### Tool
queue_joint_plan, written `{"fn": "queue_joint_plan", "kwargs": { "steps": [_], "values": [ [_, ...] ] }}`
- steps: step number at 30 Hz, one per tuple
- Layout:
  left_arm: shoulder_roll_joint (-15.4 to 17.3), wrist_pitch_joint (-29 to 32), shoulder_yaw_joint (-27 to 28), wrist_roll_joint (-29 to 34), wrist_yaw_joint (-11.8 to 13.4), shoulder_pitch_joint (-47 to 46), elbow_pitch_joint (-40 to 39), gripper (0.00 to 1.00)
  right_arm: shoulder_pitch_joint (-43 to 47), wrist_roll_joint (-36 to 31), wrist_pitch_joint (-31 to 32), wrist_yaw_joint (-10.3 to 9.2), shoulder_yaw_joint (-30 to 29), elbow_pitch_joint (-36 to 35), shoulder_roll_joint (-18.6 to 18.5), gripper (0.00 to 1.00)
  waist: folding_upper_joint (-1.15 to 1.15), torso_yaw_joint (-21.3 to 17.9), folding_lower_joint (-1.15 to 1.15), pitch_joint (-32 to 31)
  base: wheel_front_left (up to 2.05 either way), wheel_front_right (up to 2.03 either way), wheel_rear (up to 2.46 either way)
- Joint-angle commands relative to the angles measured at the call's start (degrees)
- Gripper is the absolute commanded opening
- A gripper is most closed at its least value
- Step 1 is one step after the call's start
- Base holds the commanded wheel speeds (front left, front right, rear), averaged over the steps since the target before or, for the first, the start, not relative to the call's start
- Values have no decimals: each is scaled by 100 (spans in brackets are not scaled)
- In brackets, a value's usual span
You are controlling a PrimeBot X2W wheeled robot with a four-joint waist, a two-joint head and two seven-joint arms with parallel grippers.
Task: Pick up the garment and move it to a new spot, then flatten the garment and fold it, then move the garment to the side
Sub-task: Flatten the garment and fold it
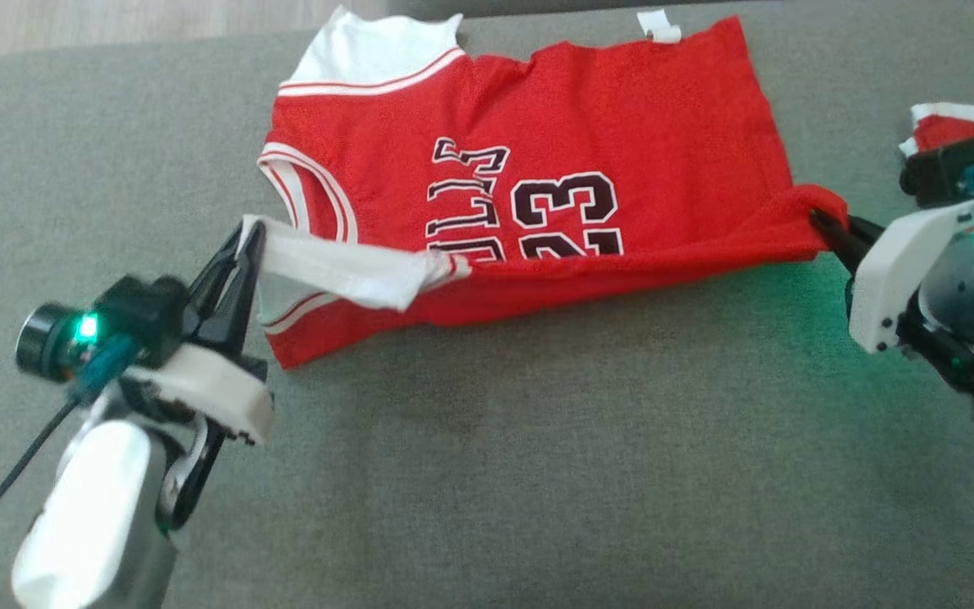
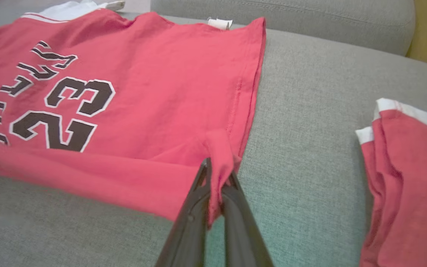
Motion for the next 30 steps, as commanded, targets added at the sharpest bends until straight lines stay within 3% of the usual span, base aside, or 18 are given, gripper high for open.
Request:
{"fn": "queue_joint_plan", "kwargs": {
  "steps": [1, 5, 13, 14, 15, 16, 20, 24, 30],
  "values": [
    [226, 22, 160, 75, -16, -358, -136, 0, -122, -46, 12, -4, 11, -87, -42, 0, 0, -2, -1, 67, 0, 0, 0],
    [345, -12, -106, 338, -80, -983, 376, 0, -474, -167, 103, -4, 106, 283, 85, 0, 0, 5, -1, 275, 0, 0, 0],
    [237, -236, -494, 568, -135, -1934, 1315, 0, -1007, -159, 113, -4, 280, 826, 230, 2, 0, 71, -1, 516, 0, 0, 0],
    [202, -294, -535, 593, -137, -2049, 1431, 0, -1086, -208, 47, -4, 280, 915, 227, 82, 0, 81, -1, 533, 0, 0, 0],
    [163, -389, -557, 623, -130, -2162, 1537, 45, -1161, -255, -21, -4, 279, 1007, 239, 100, 0, 88, -1, 549, 0, 0, 0],
    [113, -506, -556, 633, -103, -2266, 1645, 100, -1235, -293, -101, -4, 274, 1094, 258, 100, 0, 95, -1, 560, 0, 0, 0],
    [-165, -1128, -393, 543, 161, -2549, 1950, 100, -1488, -395, -645, -4, 85, 1430, 382, 100, 0, 102, -1, 529, 0, 0, 0],
    [-427, -1841, -93, 280, 434, -2534, 2015, 100, -1575, -529, -1610, -4, -182, 1560, 545, 100, 0, 81, -1, 382, 0, 0, 0],
    [-731, -2203, 392, -166, 676, -1900, 1519, 100, -1264, -659, -3016, -4, -667, 1401, 806, 100, 0, 8, -1, 29, 0, 0, 0]
  ]
}}
